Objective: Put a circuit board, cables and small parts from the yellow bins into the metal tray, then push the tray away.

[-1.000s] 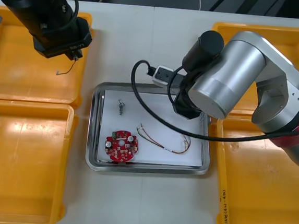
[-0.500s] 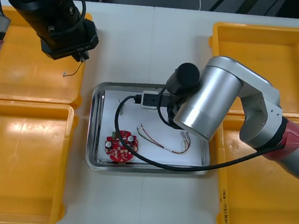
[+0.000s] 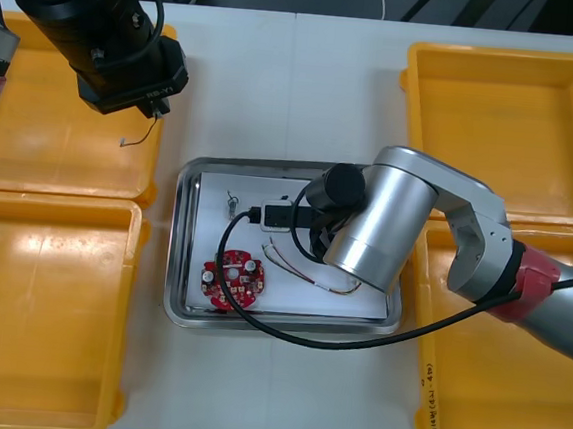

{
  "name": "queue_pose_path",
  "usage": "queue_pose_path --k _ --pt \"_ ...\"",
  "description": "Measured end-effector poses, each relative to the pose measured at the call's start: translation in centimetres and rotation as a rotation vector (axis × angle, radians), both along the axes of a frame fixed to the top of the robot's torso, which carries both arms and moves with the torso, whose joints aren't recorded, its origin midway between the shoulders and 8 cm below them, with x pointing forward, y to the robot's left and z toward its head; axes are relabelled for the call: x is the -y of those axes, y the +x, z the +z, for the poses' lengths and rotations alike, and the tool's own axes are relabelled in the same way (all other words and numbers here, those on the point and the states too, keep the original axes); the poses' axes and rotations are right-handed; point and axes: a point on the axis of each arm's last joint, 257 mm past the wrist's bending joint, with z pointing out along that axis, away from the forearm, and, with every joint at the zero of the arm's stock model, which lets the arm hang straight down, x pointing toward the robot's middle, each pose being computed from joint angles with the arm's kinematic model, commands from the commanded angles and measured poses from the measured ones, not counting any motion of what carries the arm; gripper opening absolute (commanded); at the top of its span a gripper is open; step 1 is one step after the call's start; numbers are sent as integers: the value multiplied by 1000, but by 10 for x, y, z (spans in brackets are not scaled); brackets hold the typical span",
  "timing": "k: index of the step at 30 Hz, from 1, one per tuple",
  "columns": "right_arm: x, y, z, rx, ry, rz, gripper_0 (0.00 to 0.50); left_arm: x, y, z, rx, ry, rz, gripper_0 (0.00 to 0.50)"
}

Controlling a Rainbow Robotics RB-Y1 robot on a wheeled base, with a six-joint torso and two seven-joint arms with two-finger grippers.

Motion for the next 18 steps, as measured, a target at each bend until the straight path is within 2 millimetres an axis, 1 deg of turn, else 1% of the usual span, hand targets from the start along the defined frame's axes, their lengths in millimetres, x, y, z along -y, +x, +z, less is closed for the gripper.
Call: queue_pose_path --k 5,6,7,8,10,11,12,13,15,18 --pt "3 3 -13 -7 -7 -1 2 -1 0 0 0 0 1 0" --pt "3 4 -14 -8 -7 -1 51 -1 0 0 0 1 1 0" --pt "4 4 -14 -8 -6 -1 193 -2 0 0 0 1 1 0" --pt "4 4 -14 -7 -7 -1 261 -2 0 1 0 1 2 0" --pt "4 5 -13 -3 -8 -2 355 -3 0 1 0 2 3 0" --pt "4 6 -13 -1 -8 -2 384 -3 0 1 0 2 3 0" --pt "4 6 -13 0 -8 -1 425 -3 0 1 0 2 3 0" --pt "4 6 -12 2 -8 0 446 -3 0 1 0 2 3 0" --pt "2 7 -10 8 -7 3 463 -4 0 1 0 2 4 0" --pt "1 7 -8 13 -7 7 467 -4 0 1 0 2 4 0"
